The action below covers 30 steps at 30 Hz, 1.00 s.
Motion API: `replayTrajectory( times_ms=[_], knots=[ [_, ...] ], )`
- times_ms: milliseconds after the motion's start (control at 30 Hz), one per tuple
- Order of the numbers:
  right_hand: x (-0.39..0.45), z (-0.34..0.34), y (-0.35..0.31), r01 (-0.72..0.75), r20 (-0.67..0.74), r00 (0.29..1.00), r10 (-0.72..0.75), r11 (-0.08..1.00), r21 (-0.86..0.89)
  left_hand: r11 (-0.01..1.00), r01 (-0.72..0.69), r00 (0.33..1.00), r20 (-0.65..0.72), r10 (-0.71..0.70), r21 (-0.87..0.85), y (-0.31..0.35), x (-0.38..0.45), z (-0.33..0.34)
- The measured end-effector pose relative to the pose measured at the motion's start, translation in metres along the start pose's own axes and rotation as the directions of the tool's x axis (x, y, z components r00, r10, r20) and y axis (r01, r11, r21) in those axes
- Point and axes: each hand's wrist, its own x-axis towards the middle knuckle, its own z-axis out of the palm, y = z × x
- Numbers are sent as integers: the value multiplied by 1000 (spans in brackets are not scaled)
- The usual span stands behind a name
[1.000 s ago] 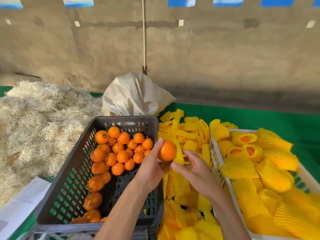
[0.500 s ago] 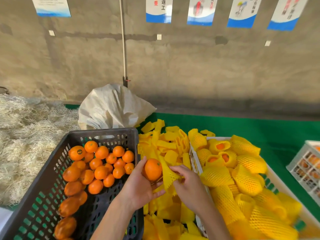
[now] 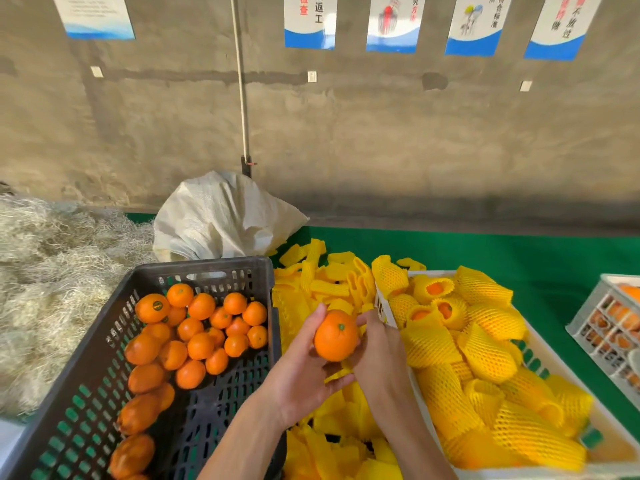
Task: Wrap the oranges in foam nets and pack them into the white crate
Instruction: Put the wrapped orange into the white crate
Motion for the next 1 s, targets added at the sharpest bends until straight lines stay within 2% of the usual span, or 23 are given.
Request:
replayTrajectory(
  times_ms=[100,200,333,400,500,633,767,833,867,933,1000],
  knots=[
    [0,2,-1,-4,41,999,3,1000,29,998,-28,999,-41,30,49,-2,-1,0],
    [4,1,5,-39,111,994,15,976,214,997,-56,991,-118,63,62,-3,2,-14],
    [8,-6,12,-49,98,995,16,937,345,990,-123,961,-240,136,69,-1,2,-32],
    [7,-5,7,-3,83,996,-29,931,364,963,-120,953,-242,179,240,-1,-2,-29],
    [4,2,-4,120,36,990,-138,944,308,790,-86,935,-225,274,606,-8,-1,-18],
    [-2,1,-5,212,30,973,-228,940,268,688,-85,871,-282,402,720,-6,9,-15],
    [-16,3,-5,329,-35,942,-333,902,280,461,-61,794,-237,560,885,4,11,-12],
    [-21,3,-7,306,-93,952,-292,907,288,389,-22,786,-224,576,921,11,12,-6],
    [-23,1,-6,283,-125,958,-258,921,266,424,-10,794,-250,555,906,14,13,-3],
    [-23,2,-7,256,-161,960,-228,949,186,601,6,825,-343,449,799,19,14,1],
    [-23,4,-4,216,-124,973,-194,957,193,774,1,846,-414,337,633,18,15,7]
  ],
)
